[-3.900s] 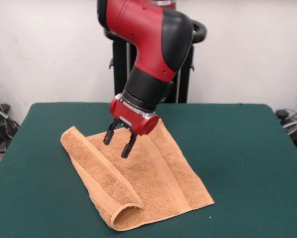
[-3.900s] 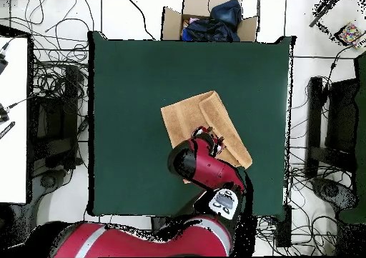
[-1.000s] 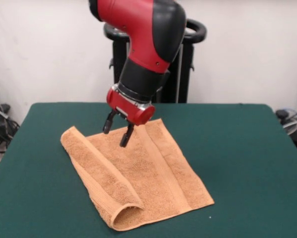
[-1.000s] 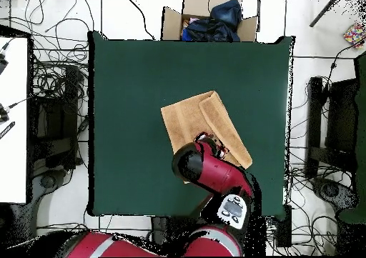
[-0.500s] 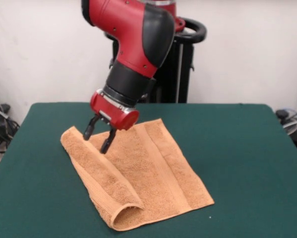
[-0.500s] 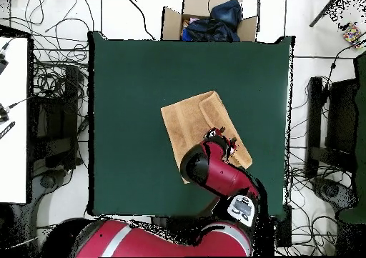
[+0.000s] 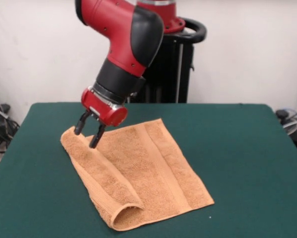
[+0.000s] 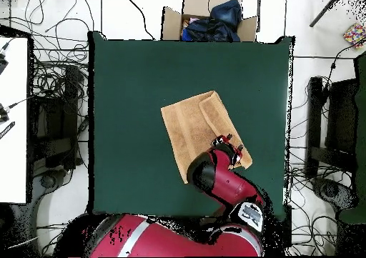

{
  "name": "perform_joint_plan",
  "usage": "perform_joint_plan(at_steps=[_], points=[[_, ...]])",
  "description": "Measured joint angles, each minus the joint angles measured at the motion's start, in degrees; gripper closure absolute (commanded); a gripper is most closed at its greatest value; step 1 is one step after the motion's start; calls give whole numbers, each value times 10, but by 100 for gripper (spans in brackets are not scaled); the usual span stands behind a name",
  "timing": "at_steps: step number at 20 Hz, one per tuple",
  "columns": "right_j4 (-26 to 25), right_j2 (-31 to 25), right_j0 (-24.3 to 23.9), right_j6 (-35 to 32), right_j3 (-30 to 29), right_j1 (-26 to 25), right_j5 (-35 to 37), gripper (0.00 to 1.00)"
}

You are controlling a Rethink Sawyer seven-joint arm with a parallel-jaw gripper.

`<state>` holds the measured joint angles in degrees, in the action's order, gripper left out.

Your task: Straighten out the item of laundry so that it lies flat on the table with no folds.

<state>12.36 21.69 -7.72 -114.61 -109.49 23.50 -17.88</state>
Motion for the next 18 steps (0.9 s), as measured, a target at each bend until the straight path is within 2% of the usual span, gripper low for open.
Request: perform_joint_plan(at_steps=[10,18], points=[[0,-14,-7,0,-19,15,75,0],[0,-16,-1,0,-19,12,47,0]])
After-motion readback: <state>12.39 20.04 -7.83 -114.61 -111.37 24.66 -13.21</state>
